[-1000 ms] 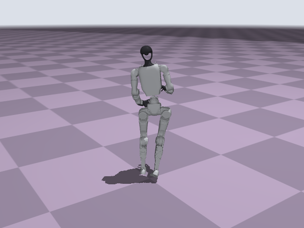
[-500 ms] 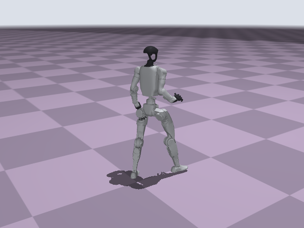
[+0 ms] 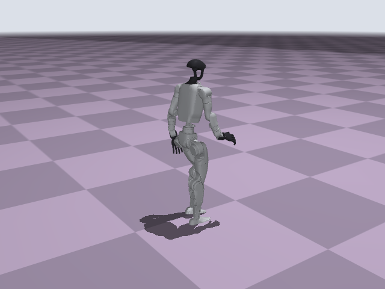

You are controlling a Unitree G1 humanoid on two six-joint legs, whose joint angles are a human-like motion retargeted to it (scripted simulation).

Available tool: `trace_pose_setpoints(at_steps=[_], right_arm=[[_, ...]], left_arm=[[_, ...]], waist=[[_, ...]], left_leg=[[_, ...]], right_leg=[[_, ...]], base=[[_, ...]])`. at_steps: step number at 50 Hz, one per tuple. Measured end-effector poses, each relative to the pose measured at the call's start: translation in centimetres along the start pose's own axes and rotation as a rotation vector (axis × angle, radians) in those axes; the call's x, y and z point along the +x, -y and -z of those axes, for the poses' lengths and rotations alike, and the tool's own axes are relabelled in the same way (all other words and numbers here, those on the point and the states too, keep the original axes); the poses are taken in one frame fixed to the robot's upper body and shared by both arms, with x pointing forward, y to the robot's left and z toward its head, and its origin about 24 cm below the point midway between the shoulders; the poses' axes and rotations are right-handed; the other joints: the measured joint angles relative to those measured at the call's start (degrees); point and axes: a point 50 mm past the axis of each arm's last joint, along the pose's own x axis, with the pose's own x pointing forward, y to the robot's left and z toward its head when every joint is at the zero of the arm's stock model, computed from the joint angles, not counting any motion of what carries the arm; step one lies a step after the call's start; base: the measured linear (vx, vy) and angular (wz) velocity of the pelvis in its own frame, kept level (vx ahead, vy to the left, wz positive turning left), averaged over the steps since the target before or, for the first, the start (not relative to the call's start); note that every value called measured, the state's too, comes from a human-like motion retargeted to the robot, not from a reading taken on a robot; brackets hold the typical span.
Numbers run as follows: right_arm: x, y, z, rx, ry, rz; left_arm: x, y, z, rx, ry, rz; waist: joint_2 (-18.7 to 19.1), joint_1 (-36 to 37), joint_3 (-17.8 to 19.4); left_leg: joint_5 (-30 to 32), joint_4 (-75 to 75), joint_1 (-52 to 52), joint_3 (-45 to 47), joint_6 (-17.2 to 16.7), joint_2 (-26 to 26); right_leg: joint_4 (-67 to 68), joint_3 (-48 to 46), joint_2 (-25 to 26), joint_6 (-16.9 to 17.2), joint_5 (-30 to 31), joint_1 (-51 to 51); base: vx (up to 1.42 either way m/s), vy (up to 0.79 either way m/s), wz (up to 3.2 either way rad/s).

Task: Walk run

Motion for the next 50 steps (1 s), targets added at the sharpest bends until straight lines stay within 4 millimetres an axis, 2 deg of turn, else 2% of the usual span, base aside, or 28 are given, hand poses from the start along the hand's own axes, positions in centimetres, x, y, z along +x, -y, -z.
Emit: trace_pose_setpoints(at_steps=[2,5,7,8,10,11,12,13,15,16,17,19,20,22,25,27,30,33,34,35,37,38,40,43,50], right_arm=[[0.0,-0.5,-0.2,0.012,-0.037,0.022],[0.0,-1.3,-0.7,0.027,-0.075,0.042],[-0.2,-1.8,-0.9,0.023,-0.093,0.045],[-0.3,-2.0,-0.9,0.017,-0.101,0.045],[-0.8,-2.3,-0.7,-0.005,-0.116,0.041],[-1.0,-2.5,-0.6,-0.015,-0.119,0.038],[-1.0,-2.5,-0.6,-0.023,-0.121,0.038],[-0.7,-2.3,-0.7,-0.027,-0.123,0.046],[-0.6,-2.2,-0.6,-0.022,-0.151,0.072],[-0.6,-2.1,-0.5,-0.018,-0.155,0.084],[-0.4,-1.8,-0.5,-0.016,-0.157,0.099],[0.7,-0.4,-0.2,-0.030,-0.162,0.143],[1.1,0.4,0.1,-0.047,-0.173,0.168],[2.3,1.8,0.1,-0.080,-0.175,0.217],[3.7,3.5,-0.2,-0.117,-0.160,0.285],[4.6,4.6,-0.6,-0.123,-0.157,0.342],[5.7,6.2,-1.1,-0.126,-0.161,0.429],[6.7,8.0,-1.6,-0.113,-0.153,0.527],[7.0,8.7,-1.8,-0.105,-0.149,0.561],[7.4,9.4,-2.0,-0.096,-0.144,0.597],[8.3,11.5,-2.5,-0.061,-0.150,0.687],[8.5,12.1,-2.7,-0.050,-0.154,0.720],[9.1,13.2,-3.3,-0.030,-0.143,0.768],[9.5,14.8,-3.7,0.005,-0.152,0.857],[10.0,17.6,-4.2,0.017,-0.155,0.998]], left_arm=[[-0.4,0.6,1.2,-0.065,-0.041,0.019],[-1.1,1.2,3.4,-0.158,-0.139,0.009],[-1.8,1.7,5.0,-0.198,-0.219,0.007],[-2.1,2.0,5.7,-0.209,-0.258,0.013],[-3.0,2.8,7.2,-0.218,-0.336,0.042],[-3.3,3.2,7.6,-0.220,-0.368,0.060],[-3.4,3.3,7.9,-0.220,-0.393,0.077],[-3.2,3.1,7.7,-0.212,-0.404,0.095],[-2.8,1.8,7.4,-0.168,-0.415,0.135],[-2.5,0.8,7.0,-0.141,-0.400,0.130],[-2.0,-0.4,6.3,-0.113,-0.373,0.114],[-0.5,-3.2,3.5,-0.051,-0.257,0.041],[0.3,-4.1,1.7,-0.024,-0.186,0.008],[1.5,-5.6,-2.3,-0.003,-0.026,-0.061],[2.0,-7.5,-7.7,-0.014,0.212,-0.138],[1.7,-8.7,-10.7,-0.008,0.351,-0.166],[0.9,-10.0,-14.2,0.040,0.503,-0.175],[0.2,-11.1,-16.7,0.124,0.586,-0.162],[0.1,-11.5,-17.4,0.151,0.602,-0.161],[-0.1,-11.8,-18.1,0.177,0.615,-0.164],[-0.3,-12.7,-19.6,0.236,0.639,-0.185],[-0.3,-12.7,-19.7,0.248,0.637,-0.196],[-0.1,-12.7,-19.2,0.233,0.621,-0.227],[0.6,-11.9,-18.1,0.230,0.575,-0.214],[2.4,-8.8,-12.2,0.175,0.335,-0.173]], waist=[[0.49,1.24,2.00],[-0.37,2.07,4.74],[-1.56,2.16,5.84],[-2.15,2.23,6.07],[-2.15,2.59,5.85],[-2.38,2.16,5.67],[-2.61,1.42,5.61],[-2.82,0.05,5.83],[-2.43,2.03,6.17],[-1.88,1.78,6.31],[-1.17,1.89,6.60],[0.71,4.18,7.86],[1.46,5.92,8.59],[1.71,7.70,10.63],[3.00,5.83,13.33],[3.86,4.22,14.91],[3.99,2.55,17.21],[4.84,-0.22,19.48],[4.86,0.87,19.90],[4.74,2.90,20.18],[7.02,3.71,21.43],[8.75,2.86,21.64],[6.49,6.60,22.70],[9.49,5.94,23.22],[11.32,9.05,23.59]], left_leg=[[1.70,-10.13,-0.86,-1.14,3.07,0.42],[4.86,-22.94,-0.93,-3.25,11.53,-0.43],[3.51,-27.86,0.25,-1.41,14.37,-0.78],[5.05,-28.97,0.86,0.44,17.10,-0.95],[13.75,-29.05,2.20,5.78,20.42,0.39],[11.93,-29.41,2.19,5.52,21.91,-0.09],[10.14,-28.98,1.68,3.68,22.63,-0.90],[8.41,-27.00,0.17,-1.33,21.79,-2.36],[6.40,-22.94,-3.68,-6.44,19.79,-2.45],[5.40,-21.92,-4.17,-6.67,19.34,-1.63],[4.49,-21.12,-4.63,-7.04,18.61,-0.37],[3.13,-20.99,-4.69,-7.84,16.95,2.37],[2.54,-21.46,-3.96,-7.76,17.02,2.20],[2.30,-21.53,-4.00,-6.50,16.58,1.61],[2.75,-23.10,-2.66,-7.93,17.04,-1.08],[3.23,-24.28,-1.83,-9.56,16.66,-2.41],[3.40,-25.41,-0.80,-11.20,15.97,-4.87],[3.68,-26.15,0.11,-14.52,14.68,-7.76],[3.66,-26.56,-0.09,-14.23,14.07,-7.66],[3.59,-27.03,-0.56,-13.40,13.41,-7.11],[4.13,-27.26,-1.90,-16.44,12.22,-6.92],[4.60,-27.78,-2.05,-19.00,11.68,-6.78],[4.68,-29.43,-2.13,-15.57,10.87,-6.46],[5.47,-30.32,-3.10,-20.45,8.36,-6.08],[7.40,-33.95,-4.18,-22.94,5.85,-5.03]], right_leg=[[0.36,1.11,2.48,-0.97,-1.38,1.86],[1.16,1.77,4.40,-2.05,-3.76,4.58],[2.38,1.76,4.92,-2.31,-5.60,5.99],[3.30,1.79,5.02,-2.19,-6.55,6.29],[5.57,1.81,6.25,-1.67,-8.24,6.51],[7.26,0.87,6.16,-0.60,-8.20,6.25],[9.31,-0.96,5.83,0.89,-7.14,5.47],[12.06,-4.56,5.05,3.25,-4.04,3.69],[20.17,-6.97,3.63,12.61,3.21,-0.53],[24.95,-8.22,2.71,18.55,4.31,-3.08],[29.22,-9.35,2.93,22.96,5.39,-5.85],[34.94,-9.64,6.48,24.79,6.37,-11.26],[37.02,-8.26,6.84,24.79,5.72,-12.99],[38.24,-7.61,4.08,24.78,4.67,-16.09],[36.29,-8.54,-3.92,23.75,2.69,-19.71],[31.13,-9.27,-8.79,21.37,1.69,-21.01],[19.61,-8.13,-15.06,18.00,1.21,-21.48],[7.73,-5.49,-19.67,17.21,7.57,-20.47],[6.84,-4.54,-19.67,16.59,5.81,-20.21],[7.34,-3.42,-18.99,15.49,1.60,-20.13],[10.32,-14.45,-21.21,13.37,1.36,-22.40],[10.56,-11.59,-19.90,12.74,1.04,-22.80],[12.83,-6.16,-19.06,11.88,-1.18,-24.55],[14.27,-10.26,-19.63,9.77,-1.90,-25.70],[17.19,-12.77,-19.66,7.35,-4.95,-28.15]], base=[[0.49,-0.27,-0.74],[0.44,-0.25,-0.54],[0.71,-0.22,-0.29],[0.69,-0.18,-0.21],[0.66,-0.13,-0.13],[0.69,-0.08,0.17],[0.55,-0.04,0.68],[0.35,-0.07,0.67],[0.30,-0.20,0.30],[0.41,-0.40,0.46],[0.29,-0.55,0.71],[0.09,-0.34,0.25],[0.15,-0.04,-0.02],[0.17,-0.02,0.20],[0.08,0.00,1.02],[0.10,-0.20,1.30],[0.02,-0.25,1.35],[0.01,-0.30,1.57],[-0.07,-0.32,0.37],[-0.13,-0.39,0.13],[-0.14,-0.46,0.97],[-0.13,-0.38,0.86],[-0.10,-0.29,-0.29],[-0.07,-0.33,0.82],[-0.04,-0.26,0.36]])
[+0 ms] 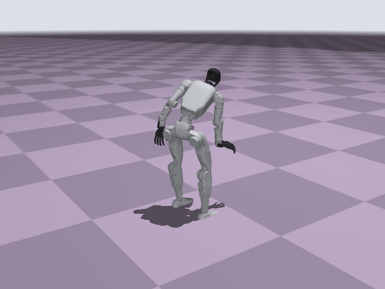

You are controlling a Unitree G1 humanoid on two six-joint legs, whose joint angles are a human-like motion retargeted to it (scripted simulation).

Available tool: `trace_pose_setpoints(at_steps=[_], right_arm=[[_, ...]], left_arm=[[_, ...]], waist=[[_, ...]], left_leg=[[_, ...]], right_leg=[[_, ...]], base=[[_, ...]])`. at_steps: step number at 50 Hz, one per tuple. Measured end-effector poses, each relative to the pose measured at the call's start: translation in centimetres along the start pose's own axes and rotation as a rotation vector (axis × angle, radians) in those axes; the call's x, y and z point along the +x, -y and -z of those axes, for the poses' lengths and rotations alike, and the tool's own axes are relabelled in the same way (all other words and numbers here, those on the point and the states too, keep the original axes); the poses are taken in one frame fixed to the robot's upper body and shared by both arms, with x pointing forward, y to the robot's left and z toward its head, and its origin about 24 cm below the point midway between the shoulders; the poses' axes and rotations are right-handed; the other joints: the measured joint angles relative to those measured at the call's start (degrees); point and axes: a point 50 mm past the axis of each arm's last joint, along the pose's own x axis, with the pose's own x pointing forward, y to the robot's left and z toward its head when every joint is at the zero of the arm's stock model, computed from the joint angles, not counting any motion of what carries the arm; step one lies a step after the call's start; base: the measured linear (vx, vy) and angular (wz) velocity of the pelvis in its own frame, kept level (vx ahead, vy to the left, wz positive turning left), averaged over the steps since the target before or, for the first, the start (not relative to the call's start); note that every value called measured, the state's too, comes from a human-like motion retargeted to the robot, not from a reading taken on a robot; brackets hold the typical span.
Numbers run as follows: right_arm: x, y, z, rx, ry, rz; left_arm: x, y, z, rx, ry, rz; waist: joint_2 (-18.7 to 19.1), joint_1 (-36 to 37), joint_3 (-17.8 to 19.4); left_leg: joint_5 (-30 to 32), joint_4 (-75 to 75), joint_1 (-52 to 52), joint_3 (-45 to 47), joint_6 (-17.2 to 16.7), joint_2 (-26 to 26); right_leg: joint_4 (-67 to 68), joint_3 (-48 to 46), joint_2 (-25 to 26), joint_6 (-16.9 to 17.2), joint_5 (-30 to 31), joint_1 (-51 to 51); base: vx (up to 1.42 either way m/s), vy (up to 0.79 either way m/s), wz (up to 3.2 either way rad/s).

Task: Walk run

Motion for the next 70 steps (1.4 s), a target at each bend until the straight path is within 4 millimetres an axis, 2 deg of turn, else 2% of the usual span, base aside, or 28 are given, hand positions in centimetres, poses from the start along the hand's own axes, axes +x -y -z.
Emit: trace_pose_setpoints(at_steps=[5,8,14,18,19,23,27,32,35,38,42,45,48,50,52,55,57,60,62,66,70], right_arm=[[0.5,0.2,0.1,0.003,-0.018,0.008],[0.7,0.4,0.5,-0.034,-0.013,-0.002],[0.8,1.0,1.7,-0.112,0.015,-0.003],[0.5,1.0,2.1,-0.112,0.017,-0.028],[0.5,0.9,2.1,-0.111,0.017,-0.046],[0.2,0.1,2.3,-0.105,0.022,-0.196],[-1.0,-0.7,3.0,-0.046,-0.045,-0.337],[-3.9,-1.6,4.2,0.145,-0.170,-0.522],[-6.8,-2.0,6.0,0.197,-0.276,-0.674],[-10.8,-2.2,8.3,0.212,-0.405,-0.891],[-17.5,-1.7,11.3,0.161,-0.619,-1.266],[-22.2,-0.4,13.0,0.038,-0.760,-1.534],[-25.0,1.0,14.3,-0.116,-0.775,-1.679],[-25.8,1.8,14.9,-0.191,-0.747,-1.698],[-26.6,2.6,15.7,-0.228,-0.742,-1.659],[-27.8,4.4,16.9,-0.223,-0.799,-1.560],[-28.8,6.1,18.1,-0.195,-0.893,-1.485],[-30.5,9.2,19.8,-0.149,-1.081,-1.372],[-31.8,11.5,20.9,-0.127,-1.240,-1.298],[-34.9,16.3,22.2,-0.124,-1.598,-1.160],[-38.3,20.4,21.9,-0.153,-1.896,-1.099]], left_arm=[[-1.2,2.5,3.3,-0.024,-0.157,0.087],[-1.4,3.1,3.7,-0.028,-0.183,0.108],[-0.4,2.7,1.6,0.020,-0.098,0.084],[0.3,1.6,0.1,0.087,-0.044,0.050],[0.5,1.0,-0.3,0.118,-0.037,0.039],[1.0,-0.7,-1.5,0.213,-0.002,0.006],[1.2,-1.4,-2.0,0.213,0.016,-0.027],[1.0,-1.3,-1.4,0.134,0.004,-0.014],[0.5,-0.7,-0.2,0.076,-0.027,0.012],[-0.4,0.0,1.6,0.028,-0.082,0.047],[-2.2,1.3,5.0,-0.046,-0.198,0.060],[-4.5,2.6,8.3,-0.129,-0.329,0.048],[-7.6,4.2,11.8,-0.230,-0.496,0.092],[-9.8,4.7,13.8,-0.276,-0.609,0.162],[-12.0,4.5,15.6,-0.271,-0.731,0.258],[-14.7,3.2,17.7,-0.162,-0.902,0.320],[-15.4,2.4,18.3,-0.060,-0.969,0.273],[-14.8,1.6,18.1,0.028,-0.969,0.176],[-13.4,1.2,17.4,0.012,-0.897,0.127],[-10.4,0.9,15.1,-0.134,-0.699,0.076],[-8.4,0.5,13.2,-0.311,-0.540,0.026]], waist=[[0.56,0.83,0.00],[1.20,0.91,0.00],[2.32,2.96,0.00],[0.96,6.57,0.00],[1.22,5.51,0.00],[2.27,2.13,0.00],[1.49,1.27,-0.24],[-0.20,-0.51,-0.96],[-2.13,-2.20,-2.53],[-4.79,-4.21,-4.95],[-9.53,-7.50,-8.78],[-13.59,-10.83,-12.54],[-16.95,-13.74,-16.67],[-18.69,-15.87,-19.09],[-19.79,-17.70,-21.41],[-20.43,-19.96,-24.71],[-19.65,-21.16,-26.84],[-17.44,-21.89,-29.59],[-15.81,-21.37,-31.25],[-13.74,-19.74,-34.34],[-13.40,-17.52,-36.90]], left_leg=[[0.19,-0.85,-0.44,-0.39,-1.51,0.46],[0.14,-0.92,-0.56,-1.01,-2.15,0.58],[-0.21,-0.47,-0.81,-1.30,-1.85,0.49],[0.29,2.45,-4.43,3.22,-1.46,0.62],[-0.03,1.92,-3.56,2.13,-1.76,0.67],[-0.51,-0.37,0.47,-0.75,-1.33,0.60],[-1.09,-0.35,2.58,-0.38,0.03,0.48],[-2.99,0.37,6.63,1.78,2.18,0.92],[-4.63,1.19,9.16,3.85,3.79,1.33],[-6.54,2.31,11.47,6.51,5.33,1.84],[-8.94,3.15,14.71,11.79,7.10,3.15],[-11.23,3.45,17.02,17.01,7.93,4.86],[-13.18,3.95,18.60,24.84,9.09,6.83],[-14.23,3.87,19.82,29.89,9.42,7.73],[-14.93,3.44,21.12,33.55,9.51,8.40],[-15.71,2.88,22.57,37.12,9.45,9.57],[-16.23,3.10,23.08,38.84,9.25,10.69],[-16.88,3.50,23.84,41.49,9.00,12.69],[-17.18,3.58,24.52,43.65,8.65,14.03],[-17.40,3.64,26.09,48.66,7.26,15.99],[-17.11,4.16,27.80,54.62,5.28,17.62]], right_leg=[[3.02,-1.23,-0.34,-1.27,-2.02,-1.28],[4.48,-2.42,-0.74,-1.77,-2.96,-1.56],[5.85,-2.56,-0.30,-2.02,-3.64,-2.03],[5.35,1.67,1.59,-1.85,-2.44,-3.12],[5.16,0.68,1.03,-1.64,-2.37,-2.63],[4.02,-1.86,0.19,-0.69,-1.93,0.01],[1.67,-0.43,0.89,0.29,-0.45,2.34],[-2.80,1.82,2.31,1.74,2.11,7.23],[-5.99,3.62,3.23,2.86,4.00,10.45],[-9.24,6.09,4.29,4.05,6.37,13.19],[-13.53,11.17,6.47,5.49,10.78,15.73],[-16.25,13.78,7.47,7.42,14.62,16.68],[-17.01,16.68,8.91,9.67,16.39,16.75],[-16.46,16.24,9.25,11.85,15.19,16.40],[-14.90,14.08,9.28,11.79,12.55,16.26],[-12.08,9.58,8.81,8.90,10.70,16.59],[-10.35,7.61,8.30,7.34,10.03,17.29],[-8.05,5.12,7.55,4.50,9.52,18.58],[-6.80,1.85,6.56,2.52,8.77,19.52],[-6.16,-8.74,3.81,-1.21,8.67,21.69],[-7.89,-18.66,2.88,-3.82,9.36,23.92]], base=[[0.02,-0.18,0.28],[0.02,-0.12,0.39],[0.01,-0.05,0.03],[0.02,0.01,-0.72],[0.01,0.04,0.54],[0.04,0.07,0.33],[0.07,0.15,-0.43],[0.13,0.20,-0.62],[0.19,0.24,-0.75],[0.21,0.28,-0.92],[0.23,0.21,-1.29],[0.23,0.16,-1.78],[0.09,0.20,-2.38],[-0.01,0.19,-2.31],[-0.02,0.14,-2.09],[0.01,0.08,-1.75],[-0.03,-0.01,-1.39],[-0.05,-0.03,-1.40],[0.05,0.01,-1.55],[0.06,-0.11,-1.64],[0.06,-0.31,-1.78]])
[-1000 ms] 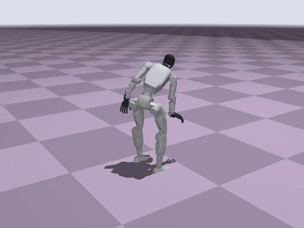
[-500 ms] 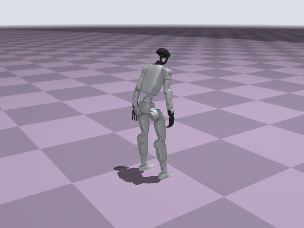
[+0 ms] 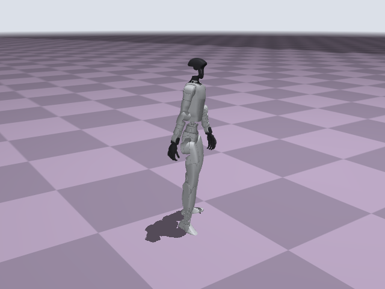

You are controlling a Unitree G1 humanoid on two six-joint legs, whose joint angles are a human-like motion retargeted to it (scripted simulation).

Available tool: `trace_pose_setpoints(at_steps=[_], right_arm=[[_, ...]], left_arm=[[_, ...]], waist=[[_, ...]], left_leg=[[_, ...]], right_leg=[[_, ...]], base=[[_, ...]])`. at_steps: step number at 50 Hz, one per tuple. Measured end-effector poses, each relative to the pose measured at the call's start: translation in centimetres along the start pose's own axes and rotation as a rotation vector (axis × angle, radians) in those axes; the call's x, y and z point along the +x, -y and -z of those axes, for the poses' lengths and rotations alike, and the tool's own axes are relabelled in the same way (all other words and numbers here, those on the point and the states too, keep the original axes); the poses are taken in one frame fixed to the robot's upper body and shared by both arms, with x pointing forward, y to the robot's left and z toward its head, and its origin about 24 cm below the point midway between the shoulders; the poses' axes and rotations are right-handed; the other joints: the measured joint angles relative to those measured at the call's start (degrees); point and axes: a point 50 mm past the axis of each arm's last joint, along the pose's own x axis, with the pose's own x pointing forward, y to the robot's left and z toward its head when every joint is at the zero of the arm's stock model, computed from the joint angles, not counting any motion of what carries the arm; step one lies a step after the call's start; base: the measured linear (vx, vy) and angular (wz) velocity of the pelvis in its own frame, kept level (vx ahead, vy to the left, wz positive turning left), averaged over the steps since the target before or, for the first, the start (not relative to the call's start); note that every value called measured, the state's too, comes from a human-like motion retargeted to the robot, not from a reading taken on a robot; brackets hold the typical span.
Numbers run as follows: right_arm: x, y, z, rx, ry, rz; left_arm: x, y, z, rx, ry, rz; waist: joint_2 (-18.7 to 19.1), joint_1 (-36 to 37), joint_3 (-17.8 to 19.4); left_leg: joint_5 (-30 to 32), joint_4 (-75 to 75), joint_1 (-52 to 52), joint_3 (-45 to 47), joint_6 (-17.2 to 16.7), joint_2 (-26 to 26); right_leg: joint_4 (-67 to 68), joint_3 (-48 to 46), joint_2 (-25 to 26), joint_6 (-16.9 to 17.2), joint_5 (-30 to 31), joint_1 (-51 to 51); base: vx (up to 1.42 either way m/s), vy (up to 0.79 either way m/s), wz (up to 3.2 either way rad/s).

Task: Walk run

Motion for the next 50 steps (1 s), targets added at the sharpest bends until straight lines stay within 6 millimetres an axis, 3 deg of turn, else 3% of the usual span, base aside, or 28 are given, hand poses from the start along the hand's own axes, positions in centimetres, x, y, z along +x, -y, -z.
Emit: trace_pose_setpoints(at_steps=[3,6,9,12,15,16,18,20,21,25,30,36,40,43,45,47,50], right_arm=[[0.1,-0.7,2.8,-0.025,-0.095,-0.072],[0.1,-1.9,4.4,-0.144,-0.119,-0.150],[0.1,-2.6,4.8,-0.293,-0.121,-0.167],[0.2,-2.3,4.1,-0.438,-0.103,-0.112],[0.3,-2.1,2.2,-0.538,-0.074,-0.043],[0.2,-2.0,1.4,-0.552,-0.060,-0.029],[0.2,-1.9,-0.2,-0.565,-0.023,-0.008],[0.1,-2.1,-2.0,-0.558,0.029,0.004],[0.0,-2.3,-3.0,-0.550,0.066,0.011],[-0.6,-3.1,-7.2,-0.537,0.234,0.029],[-1.8,-4.2,-11.7,-0.572,0.405,0.037],[-2.8,-4.4,-14.2,-0.597,0.510,0.081],[-2.4,-4.3,-13.2,-0.600,0.472,0.070],[-1.5,-3.7,-10.7,-0.601,0.367,0.033],[-0.8,-3.0,-8.1,-0.602,0.266,0.005],[-0.2,-2.2,-5.2,-0.606,0.156,-0.019],[0.2,-1.6,-1.6,-0.603,0.032,-0.046]], left_arm=[[0.1,0.1,-0.9,-0.094,0.055,-0.004],[0.2,0.4,-0.9,-0.141,0.060,-0.031],[0.4,2.0,-0.9,-0.144,0.044,-0.054],[0.5,4.1,-0.8,-0.135,0.048,-0.042],[0.4,6.0,-0.4,-0.085,0.061,0.025],[0.3,6.6,-0.2,-0.053,0.056,0.048],[0.0,7.9,0.6,0.014,0.032,0.082],[-0.3,9.1,1.6,0.077,-0.013,0.097],[-0.5,9.5,2.2,0.098,-0.040,0.095],[-1.6,11.3,4.8,0.106,-0.154,0.065],[-3.9,13.9,8.5,0.048,-0.302,0.071],[-6.8,16.0,12.5,0.052,-0.438,0.177],[-8.6,16.2,14.8,0.023,-0.522,0.218],[-9.5,15.8,16.1,-0.010,-0.586,0.217],[-10.0,15.5,16.8,-0.037,-0.625,0.207],[-10.3,15.3,17.1,-0.081,-0.653,0.196],[-9.5,14.7,16.5,-0.159,-0.647,0.188]], waist=[[-0.15,-0.16,-1.06],[0.48,-1.25,-1.42],[2.05,-3.17,-1.03],[2.10,-4.25,-0.78],[1.18,-5.83,-0.44],[1.18,-5.91,-0.43],[1.05,-5.35,-0.54],[-0.14,-3.18,-0.67],[-0.59,-3.32,-0.54],[-2.34,2.04,-0.39],[-1.61,5.20,0.26],[0.05,8.63,2.13],[-0.21,9.58,3.28],[-1.96,10.87,3.02],[-2.65,11.95,1.99],[-4.24,12.59,0.69],[-5.06,11.76,-0.34]], left_leg=[[1.03,0.45,1.70,2.62,-1.88,0.78],[3.24,1.35,3.41,4.67,-4.14,2.90],[7.27,3.82,4.31,4.63,-6.04,6.40],[13.21,9.81,4.49,4.89,-6.45,9.68],[16.11,22.95,-0.42,-1.57,0.06,12.21],[14.18,27.71,-3.02,-5.67,0.44,12.21],[10.00,35.30,-7.96,-15.69,-1.21,9.18],[7.96,38.10,-11.01,-26.22,-3.61,-0.64],[8.05,39.26,-12.49,-27.76,-3.85,-3.08],[7.58,39.47,-15.93,-21.97,-2.36,-4.36],[7.59,27.29,-20.42,-28.04,-4.07,-11.10],[9.73,8.51,-24.35,-29.32,-1.80,-12.96],[12.99,-1.07,-24.51,-32.43,-1.60,-15.30],[15.87,-0.89,-23.15,-33.03,1.81,-16.12],[18.13,-0.24,-21.93,-27.71,2.36,-14.80],[16.64,-0.76,-20.32,-28.58,4.89,-16.18],[12.62,0.34,-17.86,-29.00,3.30,-15.41]], right_leg=[[-3.12,-0.36,1.87,2.01,-3.41,1.56],[-4.39,5.54,5.09,1.69,-6.70,2.39],[-4.71,7.16,7.04,0.81,-7.98,3.20],[-5.23,8.67,8.78,-2.00,-9.02,3.71],[-5.47,13.35,9.42,-4.30,-9.85,4.23],[-5.49,15.04,9.95,-4.73,-9.93,4.37],[-5.51,19.01,10.92,-5.32,-9.69,4.45],[-5.51,24.38,11.49,-5.78,-9.03,4.63],[-5.37,25.68,11.54,-5.72,-8.70,4.73],[-5.16,36.72,13.69,-5.02,-8.09,6.05],[-6.05,42.02,16.54,-4.82,-7.44,9.05],[-7.02,45.39,20.08,-6.33,-7.53,14.09],[-6.68,45.71,21.68,-7.72,-6.87,17.37],[-5.40,45.56,21.20,-6.31,-4.61,19.07],[-3.93,44.92,21.28,-4.11,-1.33,19.84],[-1.37,43.94,20.04,0.49,5.31,19.85],[5.51,43.92,20.42,12.26,17.01,17.94]], base=[[0.06,-0.42,-1.30],[0.10,-0.54,-0.99],[0.10,-0.55,-0.63],[0.05,-0.42,-1.21],[0.08,-0.56,-1.31],[0.12,-0.55,-1.46],[0.12,-0.38,-1.79],[0.15,-0.33,-2.05],[0.19,-0.32,-1.87],[0.30,-0.32,-2.39],[0.39,-0.21,-1.67],[0.52,-0.14,-1.25],[0.66,-0.15,-0.61],[0.74,-0.09,-0.54],[0.77,-0.06,-0.65],[0.93,-0.05,-0.60],[0.77,-0.08,-0.32]])
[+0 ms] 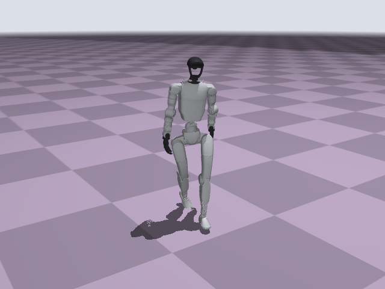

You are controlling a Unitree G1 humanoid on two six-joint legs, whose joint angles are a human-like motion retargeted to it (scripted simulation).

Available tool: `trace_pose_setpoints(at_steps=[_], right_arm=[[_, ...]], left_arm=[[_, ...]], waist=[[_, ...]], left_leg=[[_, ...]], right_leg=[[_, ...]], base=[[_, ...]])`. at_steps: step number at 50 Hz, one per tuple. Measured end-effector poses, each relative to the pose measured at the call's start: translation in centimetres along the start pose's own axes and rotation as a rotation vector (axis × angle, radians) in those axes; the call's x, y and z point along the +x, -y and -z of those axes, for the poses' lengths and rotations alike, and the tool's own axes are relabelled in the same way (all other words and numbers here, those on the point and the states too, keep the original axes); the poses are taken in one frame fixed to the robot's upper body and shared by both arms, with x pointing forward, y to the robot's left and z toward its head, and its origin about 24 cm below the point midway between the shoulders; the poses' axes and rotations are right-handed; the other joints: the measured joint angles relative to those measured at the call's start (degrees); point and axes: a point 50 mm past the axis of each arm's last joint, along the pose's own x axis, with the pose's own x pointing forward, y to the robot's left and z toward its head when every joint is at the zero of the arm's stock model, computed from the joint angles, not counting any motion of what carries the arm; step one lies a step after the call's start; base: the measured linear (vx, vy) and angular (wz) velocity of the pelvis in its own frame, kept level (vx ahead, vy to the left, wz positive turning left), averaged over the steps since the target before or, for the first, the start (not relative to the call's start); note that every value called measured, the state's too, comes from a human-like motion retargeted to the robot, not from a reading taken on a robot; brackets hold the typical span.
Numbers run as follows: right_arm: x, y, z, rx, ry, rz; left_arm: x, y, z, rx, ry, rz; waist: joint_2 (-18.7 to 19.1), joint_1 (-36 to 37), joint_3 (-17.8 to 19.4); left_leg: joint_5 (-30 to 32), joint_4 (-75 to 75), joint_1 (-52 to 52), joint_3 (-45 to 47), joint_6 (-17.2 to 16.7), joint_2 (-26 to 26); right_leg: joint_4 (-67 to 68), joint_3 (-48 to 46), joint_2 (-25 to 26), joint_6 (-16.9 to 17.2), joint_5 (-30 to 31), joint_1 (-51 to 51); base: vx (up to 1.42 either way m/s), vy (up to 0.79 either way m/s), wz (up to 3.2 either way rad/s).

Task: Walk run

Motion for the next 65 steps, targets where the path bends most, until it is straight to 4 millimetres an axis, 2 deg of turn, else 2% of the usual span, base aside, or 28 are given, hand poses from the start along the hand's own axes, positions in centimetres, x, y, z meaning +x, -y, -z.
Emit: trace_pose_setpoints(at_steps=[2,3,5,7,10,13,16,20,23,25,27,28,30,33,35,36,40,43,45,48,52,57,60,62,63,65], right_arm=[[0.0,-0.5,1.1,0.000,-0.008,-0.020],[0.0,-0.8,1.3,-0.014,0.002,-0.028],[0.0,-0.6,1.8,-0.041,0.011,-0.021],[0.1,-0.4,2.0,-0.050,0.005,0.026],[0.0,0.0,2.1,0.009,0.017,0.130],[0.1,-0.1,2.1,0.092,0.027,0.155],[0.1,-0.7,2.1,0.165,0.024,0.097],[0.1,-1.2,1.9,0.206,0.042,0.030],[0.1,-1.2,1.7,0.183,0.048,0.045],[0.1,-1.1,1.9,0.162,0.043,0.071],[0.1,-1.1,2.3,0.151,0.024,0.088],[0.1,-1.1,2.5,0.147,0.010,0.089],[0.0,-1.1,2.5,0.155,-0.022,0.080],[-0.1,0.0,1.3,0.180,-0.018,0.093],[-0.2,0.9,0.1,0.195,0.033,0.134],[-0.3,1.4,-0.7,0.200,0.063,0.160],[-0.8,3.5,-4.5,0.200,0.190,0.251],[-1.6,5.2,-6.9,0.185,0.289,0.316],[-2.1,6.2,-8.3,0.177,0.345,0.350],[-2.9,7.4,-9.8,0.167,0.399,0.371],[-3.6,8.6,-10.8,0.156,0.426,0.377],[-3.6,8.7,-10.7,0.118,0.406,0.368],[-3.0,7.9,-9.8,0.079,0.361,0.346],[-2.4,6.8,-8.7,0.059,0.318,0.324],[-2.1,6.2,-8.1,0.046,0.295,0.309],[-1.5,5.0,-6.9,0.026,0.244,0.282]], left_arm=[[0.1,-0.8,-2.0,-0.029,0.047,0.010],[0.1,-1.2,-3.2,-0.037,0.079,0.011],[0.0,-1.5,-6.1,-0.027,0.152,0.026],[-0.4,-1.9,-9.8,0.017,0.247,0.033],[-1.6,-2.8,-15.5,0.130,0.415,0.021],[-3.7,-4.2,-20.7,0.239,0.594,-0.025],[-6.3,-5.4,-25.0,0.337,0.750,-0.077],[-9.6,-6.7,-29.2,0.436,0.905,-0.142],[-11.3,-6.9,-31.0,0.479,0.980,-0.171],[-11.8,-6.5,-31.5,0.508,1.010,-0.172],[-11.5,-6.0,-31.3,0.540,1.010,-0.169],[-11.1,-5.8,-30.9,0.555,0.997,-0.169],[-9.9,-5.2,-29.5,0.583,0.951,-0.166],[-7.1,-3.8,-26.3,0.570,0.829,-0.147],[-5.3,-3.1,-23.6,0.560,0.733,-0.112],[-4.5,-2.9,-22.2,0.562,0.682,-0.091],[-1.9,-1.6,-16.5,0.538,0.482,-0.034],[-0.7,0.0,-12.2,0.458,0.351,0.017],[-0.2,0.9,-9.4,0.398,0.275,0.065],[0.1,1.9,-5.9,0.316,0.175,0.128],[0.1,2.6,-2.5,0.253,0.062,0.165],[0.0,3.0,-0.8,0.212,0.002,0.176],[-0.1,3.6,-0.8,0.177,-0.003,0.194],[-0.1,3.9,-1.3,0.145,0.011,0.199],[-0.1,3.9,-1.6,0.124,0.023,0.201],[0.0,3.7,-2.7,0.084,0.057,0.205]], waist=[[1.66,-0.89,-0.52],[2.52,-0.69,-0.87],[4.32,-0.06,-1.07],[6.41,-1.10,-0.65],[8.38,-3.04,0.00],[8.87,-5.59,0.62],[8.16,-6.57,1.32],[7.86,-7.72,2.72],[9.06,-9.88,3.28],[10.50,-10.80,3.18],[11.23,-11.97,2.90],[11.72,-12.53,2.67],[12.26,-12.56,2.55],[10.40,-10.36,2.51],[9.63,-10.98,2.40],[9.40,-11.13,2.22],[8.39,-10.12,1.98],[7.31,-6.28,2.09],[7.03,-4.59,2.29],[7.25,-2.01,2.61],[8.01,1.46,2.87],[6.79,2.36,2.24],[4.18,5.42,1.40],[2.42,7.04,0.60],[1.38,7.51,0.33],[0.37,7.66,-0.09]], left_leg=[[-2.17,0.09,2.45,0.92,-0.73,2.69],[-3.31,0.36,3.27,1.05,-1.62,4.96],[-5.60,0.52,5.59,1.63,-0.69,5.60],[-7.47,0.45,8.12,1.67,-0.31,6.45],[-9.90,0.55,11.36,0.97,-0.28,6.89],[-11.99,0.37,14.80,1.27,-0.64,6.08],[-14.09,0.00,18.50,2.39,-0.70,4.23],[-16.69,-0.67,23.82,2.42,-0.27,2.26],[-18.33,-0.46,27.06,1.83,-0.88,2.72],[-18.98,0.73,28.39,1.62,-1.59,3.81],[-17.47,3.28,29.09,0.43,-2.65,4.40],[-15.23,5.18,28.99,-0.82,-3.37,4.90],[-6.63,10.15,28.11,-1.58,-5.29,6.17],[8.58,22.67,23.90,1.89,-7.84,6.43],[14.48,33.56,19.44,3.27,-8.11,7.08],[14.86,37.93,17.20,4.13,-7.64,8.12],[9.33,48.72,7.75,5.51,-4.92,11.19],[4.27,46.75,1.35,4.91,-4.97,7.56],[1.19,41.46,-1.56,4.60,-4.17,6.10],[-1.57,29.57,-4.36,7.53,-1.24,6.33],[-3.41,10.86,-5.15,12.53,-0.51,4.99],[-9.78,-3.32,-2.53,25.88,-1.01,2.05],[-8.60,-0.87,-2.11,26.16,5.13,1.41],[-4.74,-0.79,-2.60,21.13,8.54,-0.30],[-4.93,-0.35,-1.81,20.40,9.06,-0.24],[-7.28,2.13,-1.92,15.68,9.24,-0.42]], right_leg=[[6.86,-2.87,2.60,8.09,2.90,-3.06],[9.80,-5.97,3.77,8.78,4.15,-4.70],[18.35,-7.70,2.73,8.87,-0.15,-9.21],[23.74,-11.84,1.39,3.82,-5.19,-13.93],[25.65,-13.09,-0.06,0.87,-11.53,-19.99],[19.91,-11.38,-1.48,1.60,-15.38,-24.90],[9.04,-11.68,-5.85,0.84,-14.55,-27.42],[-2.58,-17.63,-11.95,-3.44,-13.50,-29.68],[-10.63,-10.21,-11.61,-6.57,-10.60,-30.97],[-14.82,-8.93,-11.94,-6.48,-9.98,-29.42],[-13.47,-13.34,-12.92,-6.49,-8.61,-27.94],[-12.78,-16.02,-12.15,-8.89,-9.45,-27.77],[-11.35,-14.98,-11.34,-10.55,-11.72,-26.57],[-10.21,-12.34,-11.98,-11.26,-15.42,-23.56],[-10.55,-12.81,-12.49,-12.32,-16.79,-21.26],[-10.79,-14.08,-12.73,-12.77,-17.49,-20.13],[-11.66,-13.85,-11.77,-14.21,-20.03,-16.43],[-12.54,-13.45,-11.23,-14.53,-21.24,-13.88],[-12.81,-13.79,-10.55,-14.68,-22.37,-12.07],[-13.14,-14.17,-8.48,-15.03,-24.27,-9.33],[-13.71,-16.02,-5.27,-15.16,-26.84,-5.54],[-13.44,-21.74,-3.87,-13.20,-29.43,-1.82],[-11.28,-21.24,-4.85,-9.86,-28.55,-0.74],[-9.17,-22.30,-6.03,-6.12,-24.86,-0.09],[-8.05,-23.23,-6.46,-4.14,-21.52,0.44],[-4.07,-24.20,-7.20,2.17,-11.79,0.32]], base=[[0.66,-0.25,-0.34],[0.66,-0.24,-0.74],[0.56,0.10,-0.82],[0.62,0.10,-0.38],[0.53,0.00,0.00],[0.56,-0.05,0.08],[0.52,-0.06,-0.21],[0.51,-0.07,-0.05],[0.85,-0.23,0.44],[0.66,-0.16,0.48],[0.90,-0.36,0.56],[0.97,-0.45,0.44],[0.72,-0.32,0.03],[0.69,-0.20,-0.52],[0.70,-0.22,0.11],[0.78,-0.27,0.28],[0.68,-0.23,0.04],[0.60,-0.09,-0.58],[0.67,-0.07,-0.23],[0.69,-0.07,-0.03],[0.60,-0.05,0.23],[0.78,-0.03,0.69],[0.78,-0.03,-0.18],[0.93,-0.09,-0.25],[1.11,-0.15,-0.14],[0.82,-0.06,0.22]])
